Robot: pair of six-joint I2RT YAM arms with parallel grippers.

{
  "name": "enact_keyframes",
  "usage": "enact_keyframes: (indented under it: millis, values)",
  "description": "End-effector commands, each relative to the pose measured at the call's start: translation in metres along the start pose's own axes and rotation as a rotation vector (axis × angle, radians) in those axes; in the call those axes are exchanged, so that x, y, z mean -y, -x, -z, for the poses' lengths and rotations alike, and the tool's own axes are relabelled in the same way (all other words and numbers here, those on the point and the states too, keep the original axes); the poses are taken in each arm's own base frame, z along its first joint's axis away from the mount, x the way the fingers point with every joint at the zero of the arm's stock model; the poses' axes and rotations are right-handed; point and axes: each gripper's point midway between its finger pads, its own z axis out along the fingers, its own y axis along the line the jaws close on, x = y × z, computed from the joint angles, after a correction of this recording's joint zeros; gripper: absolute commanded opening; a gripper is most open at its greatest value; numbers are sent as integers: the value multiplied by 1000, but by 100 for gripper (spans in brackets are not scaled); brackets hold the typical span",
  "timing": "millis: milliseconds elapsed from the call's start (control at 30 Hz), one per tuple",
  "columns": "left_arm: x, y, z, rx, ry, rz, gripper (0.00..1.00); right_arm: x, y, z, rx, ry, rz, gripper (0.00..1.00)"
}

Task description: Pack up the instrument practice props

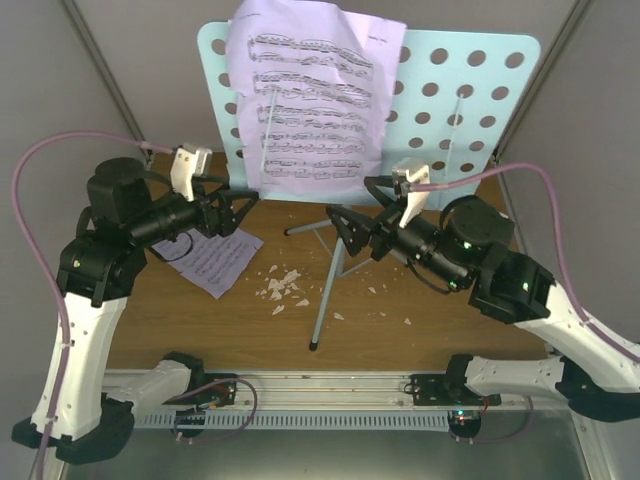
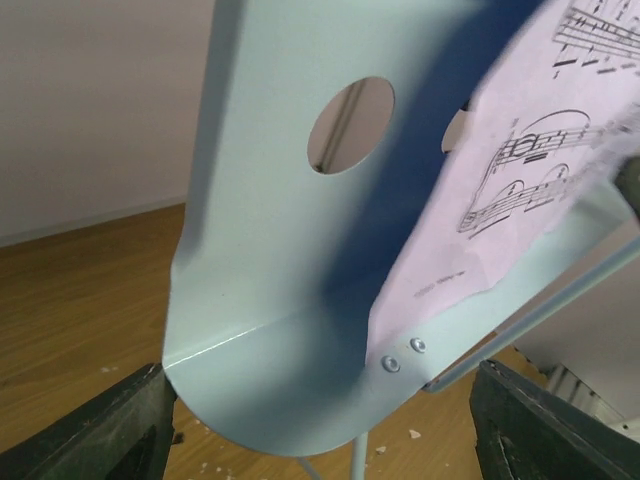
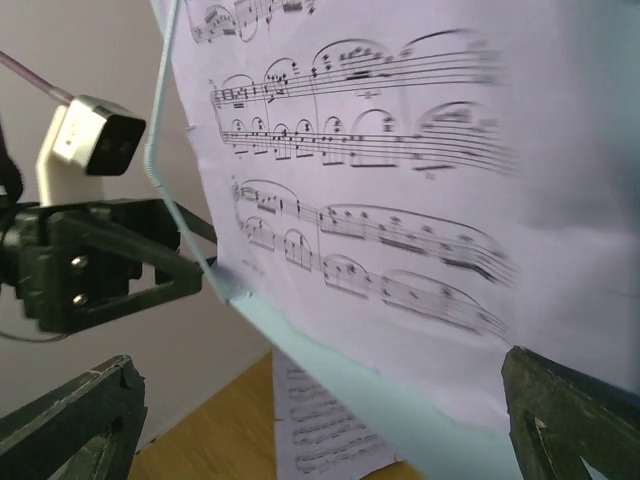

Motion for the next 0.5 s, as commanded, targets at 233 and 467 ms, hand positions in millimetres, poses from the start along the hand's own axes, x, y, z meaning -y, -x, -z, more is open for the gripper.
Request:
enact_keyframes:
  millis: [233, 467]
  values:
    - [30, 8, -16, 16, -77, -55, 83, 10, 27, -3, 31, 22, 22, 95]
    - [23, 15, -6, 65, -7, -57, 87, 15, 36, 7, 45, 12, 24, 94]
